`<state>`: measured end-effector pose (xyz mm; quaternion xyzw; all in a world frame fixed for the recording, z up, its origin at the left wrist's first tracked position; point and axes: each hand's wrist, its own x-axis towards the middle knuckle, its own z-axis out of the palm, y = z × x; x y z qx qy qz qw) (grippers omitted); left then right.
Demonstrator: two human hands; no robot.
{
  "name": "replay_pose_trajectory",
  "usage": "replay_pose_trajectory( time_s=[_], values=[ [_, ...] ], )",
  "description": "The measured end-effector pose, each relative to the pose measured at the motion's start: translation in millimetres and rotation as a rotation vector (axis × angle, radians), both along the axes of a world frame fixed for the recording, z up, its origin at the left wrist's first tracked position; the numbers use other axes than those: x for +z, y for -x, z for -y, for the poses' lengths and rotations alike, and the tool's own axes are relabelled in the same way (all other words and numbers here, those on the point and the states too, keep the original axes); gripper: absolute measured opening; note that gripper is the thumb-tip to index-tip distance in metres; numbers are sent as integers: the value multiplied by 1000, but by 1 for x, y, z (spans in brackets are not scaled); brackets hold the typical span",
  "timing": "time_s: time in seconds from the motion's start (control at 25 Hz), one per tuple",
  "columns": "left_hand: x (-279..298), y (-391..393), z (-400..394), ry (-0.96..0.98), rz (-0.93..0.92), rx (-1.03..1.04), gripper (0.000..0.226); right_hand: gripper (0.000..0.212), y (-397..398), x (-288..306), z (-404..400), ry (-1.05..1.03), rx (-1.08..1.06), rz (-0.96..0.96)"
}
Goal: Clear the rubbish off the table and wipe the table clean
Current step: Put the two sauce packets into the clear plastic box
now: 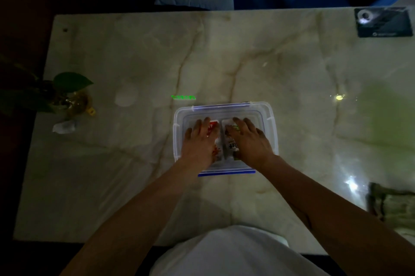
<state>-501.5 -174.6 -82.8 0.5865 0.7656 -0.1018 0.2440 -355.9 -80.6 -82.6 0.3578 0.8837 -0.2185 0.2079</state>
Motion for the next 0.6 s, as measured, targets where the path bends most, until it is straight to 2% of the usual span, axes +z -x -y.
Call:
replay_pose_trajectory(
  time_s=[0.16,0.36,0.48,0.6],
  values=[
    [-1,0,-1,-44,-5,4,88,90,5,0,3,8,1,-54],
    [1,-2,4,-53,4,8,86,83,6,0,5,-36,56,-18],
    [5,4,3,-44,-57,-54,83,88,5,1,4,-28,37,19],
    [10,8,6,3,-108,-101,93,92,3,6,0,-16,15,77]
  ],
)
